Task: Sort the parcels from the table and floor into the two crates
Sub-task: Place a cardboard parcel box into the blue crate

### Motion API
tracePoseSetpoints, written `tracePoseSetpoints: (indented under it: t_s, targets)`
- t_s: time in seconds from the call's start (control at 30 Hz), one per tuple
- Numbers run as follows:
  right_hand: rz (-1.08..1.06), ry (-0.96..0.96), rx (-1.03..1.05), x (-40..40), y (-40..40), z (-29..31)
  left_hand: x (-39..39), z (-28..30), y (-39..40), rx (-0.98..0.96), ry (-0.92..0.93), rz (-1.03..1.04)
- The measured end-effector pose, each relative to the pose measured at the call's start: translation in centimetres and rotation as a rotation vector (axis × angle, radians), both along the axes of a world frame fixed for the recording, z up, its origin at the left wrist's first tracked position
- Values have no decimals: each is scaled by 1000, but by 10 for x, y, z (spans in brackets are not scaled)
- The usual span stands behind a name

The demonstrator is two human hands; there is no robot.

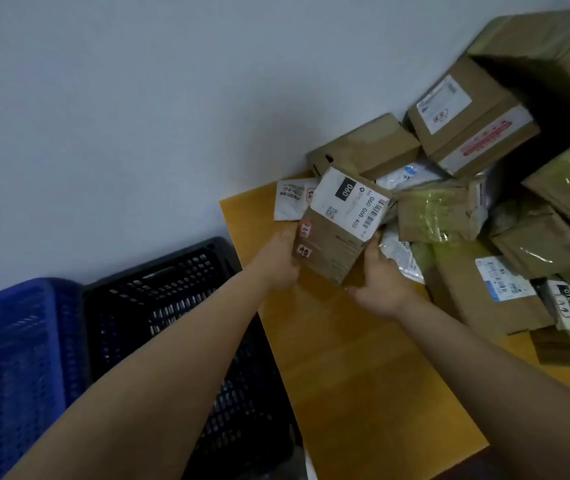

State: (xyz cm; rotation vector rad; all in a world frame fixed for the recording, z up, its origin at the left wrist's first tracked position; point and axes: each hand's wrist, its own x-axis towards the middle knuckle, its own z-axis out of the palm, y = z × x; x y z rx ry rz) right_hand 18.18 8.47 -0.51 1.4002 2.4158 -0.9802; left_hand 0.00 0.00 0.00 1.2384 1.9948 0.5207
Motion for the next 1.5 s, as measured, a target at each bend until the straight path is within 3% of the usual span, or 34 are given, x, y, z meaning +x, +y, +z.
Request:
tracePoseSetpoints:
  t_s: [0.2, 0.3, 0.53, 0.77, 0.9, 1.27, 1.5]
  targets:
    - [7, 131, -80, 5, -20, 18, -2, 18, -39, 156, -206, -5]
    - [8, 171, -178, 4, -22, 20, -2, 19, -49, 162, -187, 12]
    - [10, 375, -186, 26, -55, 46, 21, 40, -93, 226, -131, 80]
    - [73, 427, -175, 68, -80, 46, 67, 50, -120, 187, -96, 99]
    - [108, 453, -130, 101, -96, 49, 101, 56, -141, 222, -76, 120]
    - [88, 669, 146, 168, -113, 121, 173, 119, -161, 580, -71, 167]
    - [106, 710, 168, 177, -133, 140, 182, 135, -185, 631, -107, 183]
